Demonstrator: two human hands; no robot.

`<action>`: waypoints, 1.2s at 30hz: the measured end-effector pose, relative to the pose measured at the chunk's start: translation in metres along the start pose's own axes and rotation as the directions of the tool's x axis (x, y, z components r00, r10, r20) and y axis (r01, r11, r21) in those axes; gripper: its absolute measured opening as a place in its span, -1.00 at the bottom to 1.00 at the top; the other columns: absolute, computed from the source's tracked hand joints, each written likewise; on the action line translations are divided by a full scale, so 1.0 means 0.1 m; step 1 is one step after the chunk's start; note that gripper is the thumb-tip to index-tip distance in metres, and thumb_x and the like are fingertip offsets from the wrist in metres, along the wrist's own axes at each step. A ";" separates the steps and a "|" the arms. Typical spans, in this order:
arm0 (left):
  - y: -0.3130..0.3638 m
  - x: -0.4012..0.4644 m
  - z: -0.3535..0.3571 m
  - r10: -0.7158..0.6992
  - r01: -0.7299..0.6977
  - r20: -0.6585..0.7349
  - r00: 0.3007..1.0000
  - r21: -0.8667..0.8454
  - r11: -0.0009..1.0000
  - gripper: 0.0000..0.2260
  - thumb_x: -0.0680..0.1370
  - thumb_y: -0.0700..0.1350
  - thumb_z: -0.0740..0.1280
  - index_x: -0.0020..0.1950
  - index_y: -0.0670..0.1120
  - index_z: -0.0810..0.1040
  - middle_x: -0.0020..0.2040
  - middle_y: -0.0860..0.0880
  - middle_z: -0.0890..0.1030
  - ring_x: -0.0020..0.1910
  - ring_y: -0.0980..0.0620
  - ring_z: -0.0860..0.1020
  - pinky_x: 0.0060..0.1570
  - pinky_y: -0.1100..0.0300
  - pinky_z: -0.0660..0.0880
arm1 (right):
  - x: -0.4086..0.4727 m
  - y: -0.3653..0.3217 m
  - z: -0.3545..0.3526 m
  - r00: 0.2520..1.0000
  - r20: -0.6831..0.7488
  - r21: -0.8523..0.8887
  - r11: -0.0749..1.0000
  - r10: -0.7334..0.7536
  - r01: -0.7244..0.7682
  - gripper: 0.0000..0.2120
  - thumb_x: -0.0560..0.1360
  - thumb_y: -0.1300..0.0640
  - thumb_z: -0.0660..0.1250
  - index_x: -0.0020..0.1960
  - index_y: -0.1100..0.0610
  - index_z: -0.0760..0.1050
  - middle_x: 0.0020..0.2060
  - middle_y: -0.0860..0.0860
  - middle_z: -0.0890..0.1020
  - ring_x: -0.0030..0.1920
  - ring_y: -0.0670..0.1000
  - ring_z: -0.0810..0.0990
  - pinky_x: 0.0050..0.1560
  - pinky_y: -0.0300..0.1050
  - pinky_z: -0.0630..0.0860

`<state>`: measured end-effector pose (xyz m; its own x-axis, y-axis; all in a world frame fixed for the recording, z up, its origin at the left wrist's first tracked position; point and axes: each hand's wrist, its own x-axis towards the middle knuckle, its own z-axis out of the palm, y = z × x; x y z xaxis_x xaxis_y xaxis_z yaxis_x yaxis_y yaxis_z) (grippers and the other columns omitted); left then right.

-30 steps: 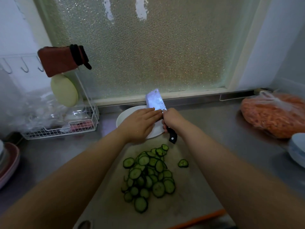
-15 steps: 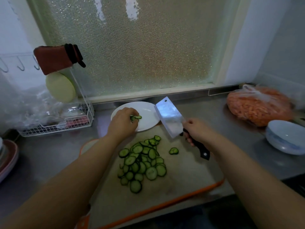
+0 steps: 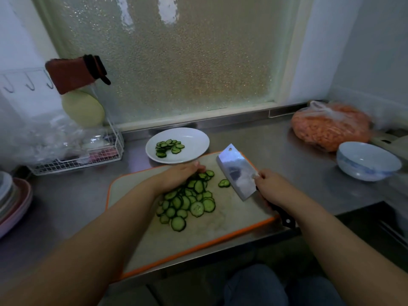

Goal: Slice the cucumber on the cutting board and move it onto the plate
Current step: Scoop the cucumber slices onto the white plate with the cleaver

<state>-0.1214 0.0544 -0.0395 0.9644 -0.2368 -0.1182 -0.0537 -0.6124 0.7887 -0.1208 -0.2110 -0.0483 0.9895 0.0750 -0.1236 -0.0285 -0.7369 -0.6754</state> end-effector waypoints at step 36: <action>-0.06 -0.22 -0.01 0.457 -0.393 -0.501 0.735 0.235 0.889 -0.54 0.54 0.30 0.09 0.28 0.06 0.44 0.31 0.07 0.44 0.35 0.07 0.35 0.33 0.00 0.32 | -0.28 -0.66 0.17 0.899 0.435 0.494 0.821 0.051 -0.285 -0.79 0.65 0.09 0.07 -0.16 0.08 0.28 -0.52 0.02 0.37 -0.64 -0.06 0.31 -0.61 -0.33 0.27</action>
<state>-0.1422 0.0636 -0.0410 0.8138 -0.0764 0.5761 -0.4880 -0.6282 0.6060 -0.1488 -0.1533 -0.0128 0.8267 0.3221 -0.4613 -0.3757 -0.2943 -0.8788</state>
